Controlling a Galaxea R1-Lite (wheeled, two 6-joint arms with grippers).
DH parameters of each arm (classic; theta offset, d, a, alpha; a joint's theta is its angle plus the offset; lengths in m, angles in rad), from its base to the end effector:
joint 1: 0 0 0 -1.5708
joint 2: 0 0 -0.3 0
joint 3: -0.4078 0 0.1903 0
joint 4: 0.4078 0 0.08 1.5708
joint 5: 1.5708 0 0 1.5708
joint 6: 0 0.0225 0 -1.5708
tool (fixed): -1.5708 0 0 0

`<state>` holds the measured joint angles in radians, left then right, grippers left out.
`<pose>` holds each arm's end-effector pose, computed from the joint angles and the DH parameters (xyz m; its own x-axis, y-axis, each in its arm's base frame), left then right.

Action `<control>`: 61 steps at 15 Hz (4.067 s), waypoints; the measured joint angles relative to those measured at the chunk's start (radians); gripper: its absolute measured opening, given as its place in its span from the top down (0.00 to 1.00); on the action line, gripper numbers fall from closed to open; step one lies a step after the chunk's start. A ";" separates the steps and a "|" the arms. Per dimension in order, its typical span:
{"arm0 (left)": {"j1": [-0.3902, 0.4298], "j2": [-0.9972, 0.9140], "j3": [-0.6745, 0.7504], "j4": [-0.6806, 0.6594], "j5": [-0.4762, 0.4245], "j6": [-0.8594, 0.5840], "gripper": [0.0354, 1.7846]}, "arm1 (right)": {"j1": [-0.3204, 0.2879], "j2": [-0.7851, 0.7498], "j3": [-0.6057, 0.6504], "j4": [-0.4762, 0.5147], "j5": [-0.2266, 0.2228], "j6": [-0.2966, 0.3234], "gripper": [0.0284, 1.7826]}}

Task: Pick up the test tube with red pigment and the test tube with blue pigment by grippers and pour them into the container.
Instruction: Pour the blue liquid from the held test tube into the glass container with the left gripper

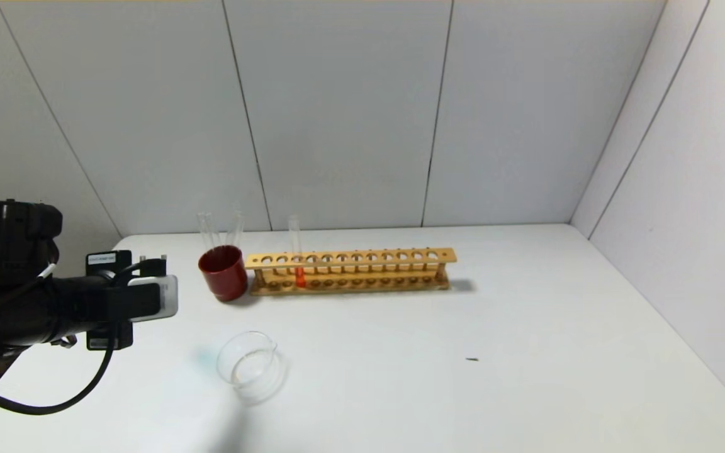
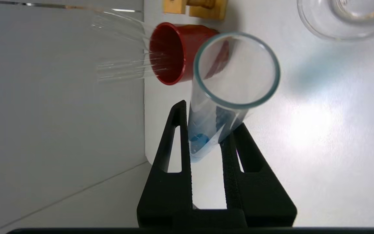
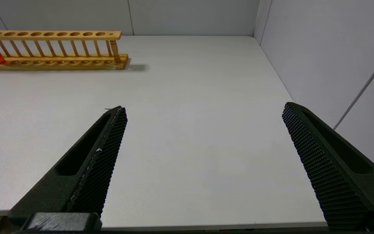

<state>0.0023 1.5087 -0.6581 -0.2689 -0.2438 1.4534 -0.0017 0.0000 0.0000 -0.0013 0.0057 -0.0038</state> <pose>0.2384 -0.0049 0.1619 0.8114 -0.2395 -0.5332 0.5690 0.1150 0.8142 -0.0228 0.0002 0.0756 1.0000 0.0040 0.0013 -0.0040 1.0000 -0.0038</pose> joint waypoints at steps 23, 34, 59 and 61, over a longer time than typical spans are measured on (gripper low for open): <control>-0.075 0.255 -0.055 -0.121 0.166 0.456 0.84 | 0.000 0.000 0.000 0.000 0.000 0.000 0.02; -0.139 0.334 -0.110 -0.171 0.237 0.567 0.84 | 0.000 0.000 0.000 0.000 0.000 0.000 0.02; -0.185 0.362 -0.110 -0.234 0.219 0.807 0.84 | 0.000 0.000 0.000 0.000 0.000 0.000 0.02; -0.190 0.361 -0.108 -0.234 0.219 0.809 0.84 | 0.000 0.000 0.000 0.000 0.000 0.000 0.02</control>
<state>-0.1881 1.8698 -0.7664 -0.5032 -0.0245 2.2623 -0.0017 0.0000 0.0000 -0.0013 0.0053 -0.0043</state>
